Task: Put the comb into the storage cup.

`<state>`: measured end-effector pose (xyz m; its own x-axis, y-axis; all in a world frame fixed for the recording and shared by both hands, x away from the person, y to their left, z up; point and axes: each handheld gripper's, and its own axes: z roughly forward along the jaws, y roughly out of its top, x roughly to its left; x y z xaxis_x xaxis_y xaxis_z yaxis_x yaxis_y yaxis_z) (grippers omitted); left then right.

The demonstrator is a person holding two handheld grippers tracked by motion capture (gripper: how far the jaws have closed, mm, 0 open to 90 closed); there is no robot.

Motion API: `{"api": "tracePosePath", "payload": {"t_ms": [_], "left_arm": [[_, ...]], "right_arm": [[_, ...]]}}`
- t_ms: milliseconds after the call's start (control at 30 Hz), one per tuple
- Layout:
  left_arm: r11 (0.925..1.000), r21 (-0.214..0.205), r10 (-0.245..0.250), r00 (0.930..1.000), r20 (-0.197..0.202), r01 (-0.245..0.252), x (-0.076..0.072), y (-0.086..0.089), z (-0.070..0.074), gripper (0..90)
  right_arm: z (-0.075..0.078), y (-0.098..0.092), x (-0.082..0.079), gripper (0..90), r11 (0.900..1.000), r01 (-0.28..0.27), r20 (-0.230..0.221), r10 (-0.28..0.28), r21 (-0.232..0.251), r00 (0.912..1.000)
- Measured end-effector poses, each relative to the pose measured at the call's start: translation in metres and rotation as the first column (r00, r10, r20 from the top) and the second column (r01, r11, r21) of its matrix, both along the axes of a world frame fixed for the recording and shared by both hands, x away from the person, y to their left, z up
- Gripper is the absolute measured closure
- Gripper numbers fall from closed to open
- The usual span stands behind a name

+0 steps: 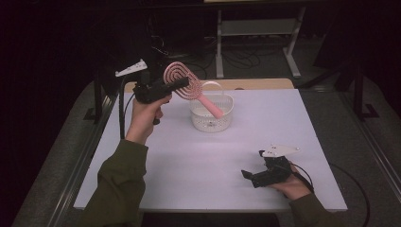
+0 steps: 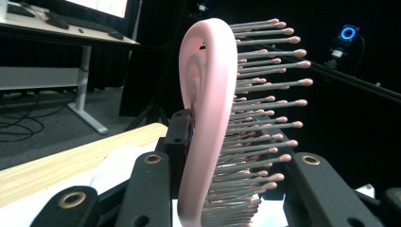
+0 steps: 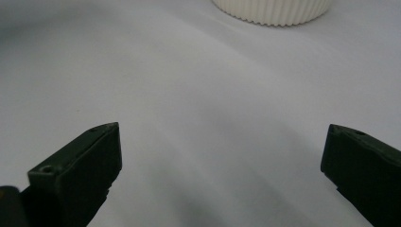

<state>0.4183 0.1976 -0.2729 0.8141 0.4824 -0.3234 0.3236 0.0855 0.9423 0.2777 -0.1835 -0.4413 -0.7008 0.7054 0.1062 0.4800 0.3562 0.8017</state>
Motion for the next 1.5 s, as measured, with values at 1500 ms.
{"api": "tracePosePath", "payload": {"t_ms": [1500], "left_arm": [[0.991,0.048,0.128,0.9889,-0.075,-0.124,0.051,-0.038,-0.058,64.2]], "right_arm": [[0.001,0.0,-0.001,0.0,1.0,-0.007,0.004,0.007,0.001,1.0]]}}
